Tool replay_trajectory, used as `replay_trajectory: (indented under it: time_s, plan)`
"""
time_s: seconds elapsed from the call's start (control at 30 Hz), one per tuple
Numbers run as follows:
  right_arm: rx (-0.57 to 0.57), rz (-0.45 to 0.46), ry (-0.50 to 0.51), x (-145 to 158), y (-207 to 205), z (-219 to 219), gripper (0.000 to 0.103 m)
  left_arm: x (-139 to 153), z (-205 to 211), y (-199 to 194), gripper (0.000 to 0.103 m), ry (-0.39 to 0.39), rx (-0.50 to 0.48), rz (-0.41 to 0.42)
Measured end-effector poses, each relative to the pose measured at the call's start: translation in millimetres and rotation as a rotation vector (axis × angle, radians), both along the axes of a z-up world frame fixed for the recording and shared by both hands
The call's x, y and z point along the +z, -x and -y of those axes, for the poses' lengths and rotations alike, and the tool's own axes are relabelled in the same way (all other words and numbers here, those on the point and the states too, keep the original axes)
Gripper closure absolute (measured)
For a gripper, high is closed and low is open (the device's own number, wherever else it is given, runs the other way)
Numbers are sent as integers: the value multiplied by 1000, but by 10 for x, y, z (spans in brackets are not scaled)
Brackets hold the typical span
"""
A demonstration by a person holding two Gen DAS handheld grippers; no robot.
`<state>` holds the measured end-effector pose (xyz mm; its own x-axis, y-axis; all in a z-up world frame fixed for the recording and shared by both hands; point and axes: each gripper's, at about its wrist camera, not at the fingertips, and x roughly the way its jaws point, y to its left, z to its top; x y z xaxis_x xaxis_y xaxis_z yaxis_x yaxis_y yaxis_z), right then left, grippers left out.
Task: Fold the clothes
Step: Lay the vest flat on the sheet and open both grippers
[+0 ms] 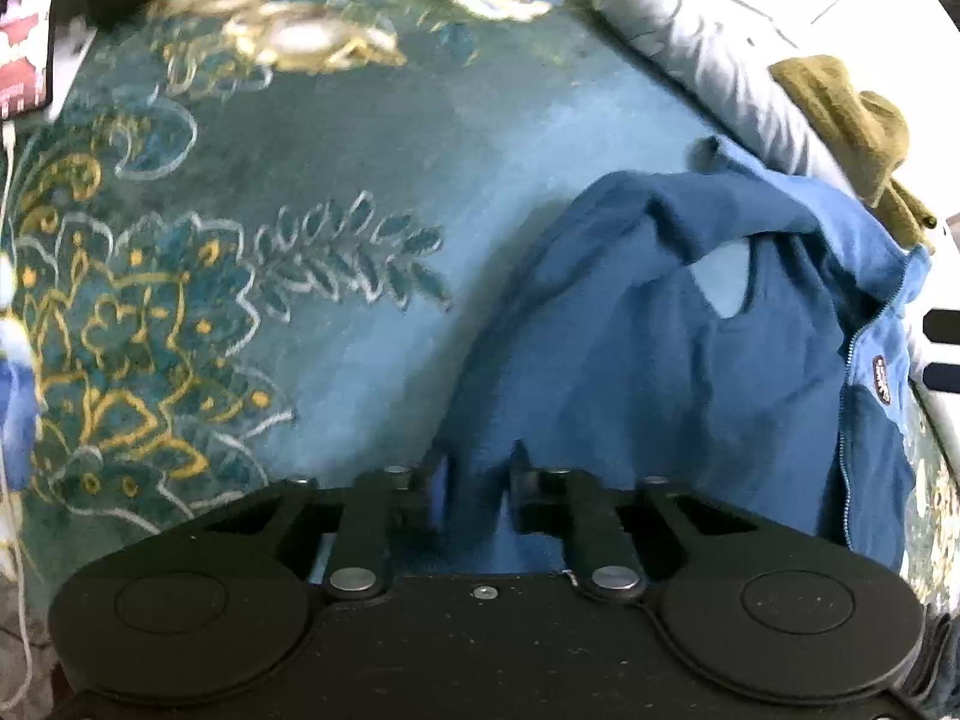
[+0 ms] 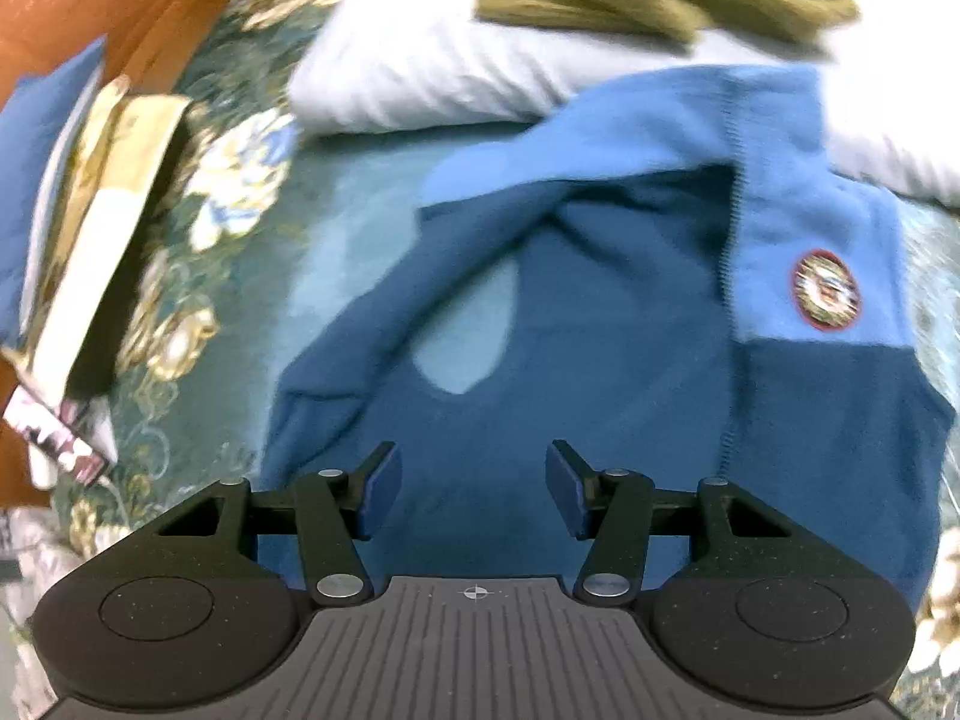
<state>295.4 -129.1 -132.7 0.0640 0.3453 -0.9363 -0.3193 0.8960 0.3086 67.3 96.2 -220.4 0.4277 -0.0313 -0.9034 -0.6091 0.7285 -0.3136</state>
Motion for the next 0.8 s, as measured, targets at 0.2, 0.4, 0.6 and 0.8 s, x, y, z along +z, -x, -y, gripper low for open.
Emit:
replay_trajectory:
  time_s: [0.2, 0.4, 0.6, 0.8]
  plan:
    - [-64, -5, -5, 8, -17, 314, 53, 334, 524, -218, 94, 14, -224, 128]
    - [-74, -6, 3, -3, -10, 598, 53, 378, 1234, -569, 93, 88, -433, 179]
    - [-80, 14, 51, 18, -64, 937, 53, -36, 1826, -840, 87, 180, -534, 84]
    - [-84, 31, 87, 42, -213, 1186, 53, -256, 1934, -781, 68, 218, -490, 29]
